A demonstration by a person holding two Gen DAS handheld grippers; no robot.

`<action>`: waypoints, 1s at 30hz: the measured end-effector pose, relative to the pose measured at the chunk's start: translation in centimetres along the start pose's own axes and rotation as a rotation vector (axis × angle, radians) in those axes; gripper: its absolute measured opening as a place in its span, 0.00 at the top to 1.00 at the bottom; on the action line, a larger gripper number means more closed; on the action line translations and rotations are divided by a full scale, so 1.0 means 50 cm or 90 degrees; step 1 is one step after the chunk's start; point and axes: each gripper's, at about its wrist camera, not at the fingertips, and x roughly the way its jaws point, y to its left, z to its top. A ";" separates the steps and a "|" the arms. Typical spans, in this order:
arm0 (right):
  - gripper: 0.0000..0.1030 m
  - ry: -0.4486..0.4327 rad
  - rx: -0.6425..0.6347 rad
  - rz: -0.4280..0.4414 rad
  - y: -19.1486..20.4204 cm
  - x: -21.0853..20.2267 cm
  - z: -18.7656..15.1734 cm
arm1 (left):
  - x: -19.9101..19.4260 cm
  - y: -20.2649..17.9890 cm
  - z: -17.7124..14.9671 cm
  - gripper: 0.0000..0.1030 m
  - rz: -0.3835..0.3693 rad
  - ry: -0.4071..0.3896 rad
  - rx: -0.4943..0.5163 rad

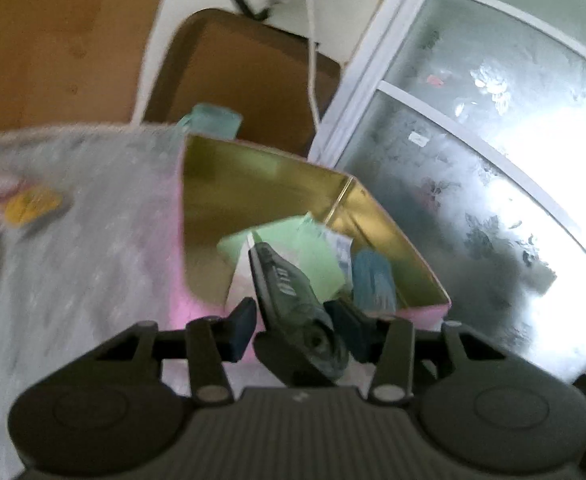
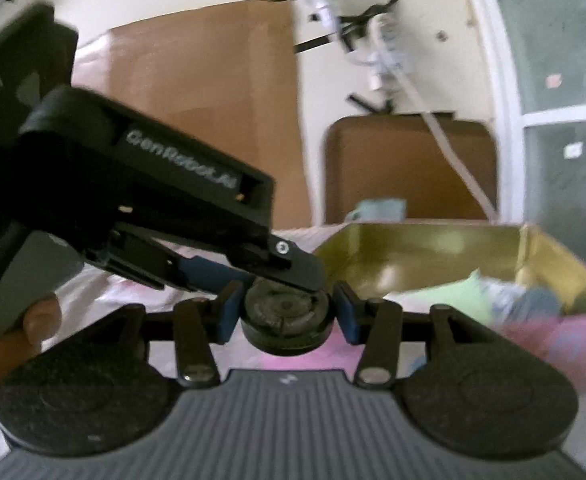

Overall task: Organize soft objects
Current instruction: 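Lower the key fob into the pink tin and open the left gripper, then move the right gripper to the white plastic badge holder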

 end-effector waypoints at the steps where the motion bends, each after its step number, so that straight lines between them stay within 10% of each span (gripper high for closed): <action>1: 0.49 -0.005 0.000 -0.014 -0.020 0.001 0.005 | 0.022 -0.006 0.013 0.57 0.014 -0.004 0.009; 7: 0.45 0.025 0.032 -0.070 -0.087 0.113 0.021 | 0.104 0.014 0.053 0.37 0.095 0.000 -0.006; 13: 0.45 -0.022 0.038 -0.071 -0.060 0.050 -0.010 | -0.051 0.092 -0.009 0.28 0.094 -0.100 0.004; 24: 0.45 0.047 -0.020 0.123 0.129 0.079 -0.020 | -0.229 0.397 -0.166 0.27 0.501 -0.108 -0.051; 30: 0.45 0.132 -0.036 0.184 0.251 0.212 -0.006 | -0.275 0.439 -0.189 0.16 0.468 -0.186 -0.109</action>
